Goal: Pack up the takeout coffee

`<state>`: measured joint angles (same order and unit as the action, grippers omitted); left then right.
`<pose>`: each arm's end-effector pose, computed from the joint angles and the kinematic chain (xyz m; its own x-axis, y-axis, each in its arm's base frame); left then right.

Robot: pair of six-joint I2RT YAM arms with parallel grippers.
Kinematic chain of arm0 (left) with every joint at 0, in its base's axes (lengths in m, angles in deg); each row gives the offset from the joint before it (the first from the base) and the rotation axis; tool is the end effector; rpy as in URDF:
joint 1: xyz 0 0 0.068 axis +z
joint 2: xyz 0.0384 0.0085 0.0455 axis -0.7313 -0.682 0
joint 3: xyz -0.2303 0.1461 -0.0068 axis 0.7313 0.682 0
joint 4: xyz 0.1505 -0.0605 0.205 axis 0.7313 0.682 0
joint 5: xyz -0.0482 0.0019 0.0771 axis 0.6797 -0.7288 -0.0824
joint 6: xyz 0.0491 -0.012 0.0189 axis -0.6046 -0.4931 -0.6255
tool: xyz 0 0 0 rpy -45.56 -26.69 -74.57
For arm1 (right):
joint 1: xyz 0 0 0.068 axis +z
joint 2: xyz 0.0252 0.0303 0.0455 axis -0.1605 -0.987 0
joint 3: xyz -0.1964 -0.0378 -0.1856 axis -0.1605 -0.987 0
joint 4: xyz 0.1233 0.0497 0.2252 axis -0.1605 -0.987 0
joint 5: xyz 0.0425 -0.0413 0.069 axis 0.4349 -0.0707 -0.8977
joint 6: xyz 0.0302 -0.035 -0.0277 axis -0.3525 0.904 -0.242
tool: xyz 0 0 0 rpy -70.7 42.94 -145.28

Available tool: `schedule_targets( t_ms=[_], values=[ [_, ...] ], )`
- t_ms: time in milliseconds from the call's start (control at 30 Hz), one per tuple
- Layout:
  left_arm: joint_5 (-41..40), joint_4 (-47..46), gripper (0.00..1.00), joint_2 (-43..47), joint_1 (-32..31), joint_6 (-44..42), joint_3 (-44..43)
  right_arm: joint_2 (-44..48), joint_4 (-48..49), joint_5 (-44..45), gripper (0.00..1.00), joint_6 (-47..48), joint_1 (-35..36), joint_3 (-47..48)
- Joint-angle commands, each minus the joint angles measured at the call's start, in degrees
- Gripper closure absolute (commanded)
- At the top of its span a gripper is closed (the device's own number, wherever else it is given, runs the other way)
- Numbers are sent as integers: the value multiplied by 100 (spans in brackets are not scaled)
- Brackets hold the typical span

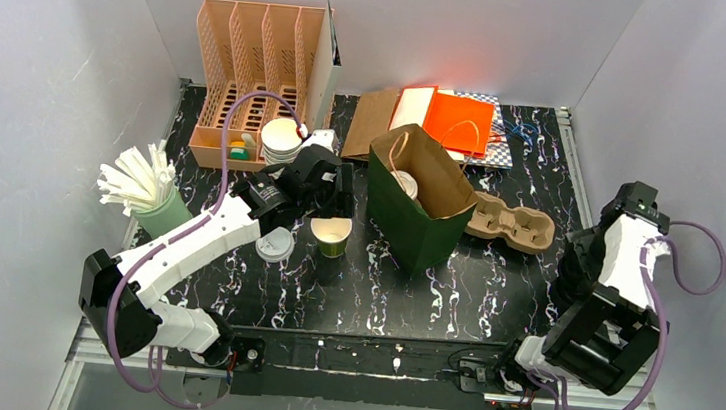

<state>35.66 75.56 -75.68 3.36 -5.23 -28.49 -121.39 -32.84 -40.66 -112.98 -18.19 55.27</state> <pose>0.2122 -0.1893 0.3331 -0.6572 -0.1558 -0.7375 0.1556 0.9293 -0.3350 0.2115 -0.1207 0.2543 -0.2308 0.8891 -0.3953 0.9650 0.2613 0.0243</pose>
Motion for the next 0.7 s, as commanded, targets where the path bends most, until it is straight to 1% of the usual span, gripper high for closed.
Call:
schedule_targets(
  t_ms=[0,133,333,500,667],
  values=[
    [9,64,29,115,-14,17,-112,240,-227,-310,25,9,-51,746],
    [-17,48,29,86,-20,31,-147,412,-130,-951,27,186,-24,1271],
    [6,29,30,-6,-13,56,-211,148,-234,-2384,32,367,187,2193],
    [-12,22,30,13,-18,75,-212,-1,-217,-3000,33,474,997,3040],
    [-117,44,31,151,-13,156,-107,81,457,-3669,39,412,1717,3613]
  ],
)
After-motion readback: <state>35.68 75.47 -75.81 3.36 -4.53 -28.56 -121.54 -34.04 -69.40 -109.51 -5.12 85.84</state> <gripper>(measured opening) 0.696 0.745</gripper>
